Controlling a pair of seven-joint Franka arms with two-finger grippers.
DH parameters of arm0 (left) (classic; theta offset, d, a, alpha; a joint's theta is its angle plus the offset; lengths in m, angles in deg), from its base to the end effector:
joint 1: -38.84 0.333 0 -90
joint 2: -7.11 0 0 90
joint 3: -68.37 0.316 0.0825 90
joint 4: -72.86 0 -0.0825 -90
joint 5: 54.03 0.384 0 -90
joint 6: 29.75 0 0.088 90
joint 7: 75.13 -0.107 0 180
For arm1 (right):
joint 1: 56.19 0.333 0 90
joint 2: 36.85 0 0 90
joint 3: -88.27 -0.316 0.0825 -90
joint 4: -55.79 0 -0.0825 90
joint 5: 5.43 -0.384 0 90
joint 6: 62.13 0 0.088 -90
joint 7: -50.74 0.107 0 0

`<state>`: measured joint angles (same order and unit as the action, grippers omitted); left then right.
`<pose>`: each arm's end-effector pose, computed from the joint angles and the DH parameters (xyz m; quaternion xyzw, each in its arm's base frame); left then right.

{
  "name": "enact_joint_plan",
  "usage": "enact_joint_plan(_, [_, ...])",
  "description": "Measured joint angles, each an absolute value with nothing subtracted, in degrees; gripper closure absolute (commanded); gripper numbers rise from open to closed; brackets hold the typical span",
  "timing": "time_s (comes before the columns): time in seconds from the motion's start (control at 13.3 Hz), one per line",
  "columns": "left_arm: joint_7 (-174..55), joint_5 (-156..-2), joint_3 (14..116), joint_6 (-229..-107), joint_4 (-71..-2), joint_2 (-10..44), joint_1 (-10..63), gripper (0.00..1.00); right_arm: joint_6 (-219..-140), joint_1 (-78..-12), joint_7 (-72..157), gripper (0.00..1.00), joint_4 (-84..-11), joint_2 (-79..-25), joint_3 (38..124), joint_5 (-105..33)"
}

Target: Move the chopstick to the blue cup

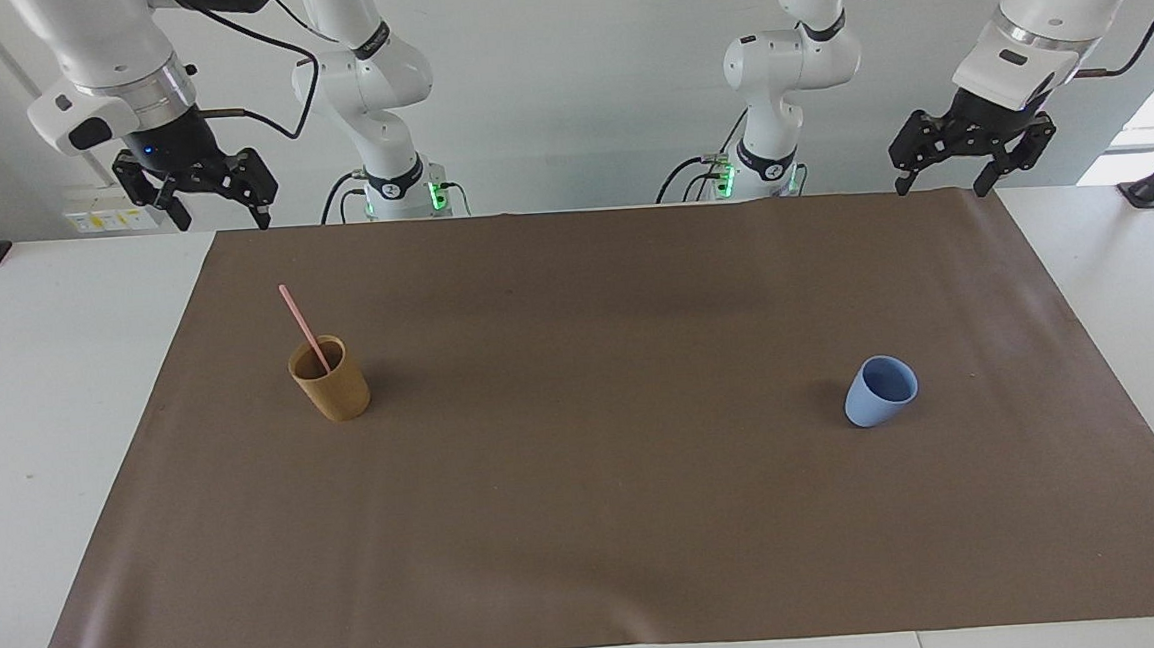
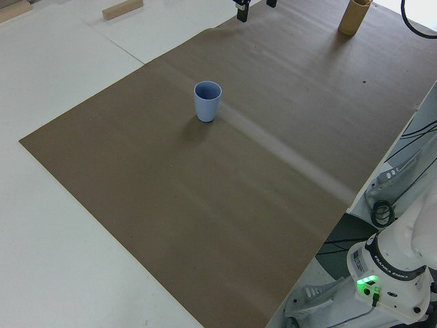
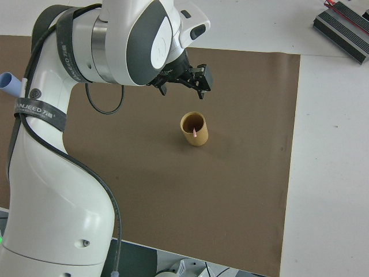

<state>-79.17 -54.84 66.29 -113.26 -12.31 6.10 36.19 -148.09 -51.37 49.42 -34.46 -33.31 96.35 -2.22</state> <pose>0.5353 -0.0462 0.6636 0.9970 -0.0772 -0.0057 0.0067 0.5269 -0.0390 0.6495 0.9995 -0.0185 -0.0078 0.0233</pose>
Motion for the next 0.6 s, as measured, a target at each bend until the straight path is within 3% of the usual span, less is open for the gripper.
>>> enact_joint_plan(0.6, [-79.2, -54.8, 66.3, -113.3, -12.3, 6.1, 36.2, 0.00, -148.1, -52.3, 49.3, 0.00, -34.9, -33.3, 96.5, -2.2])
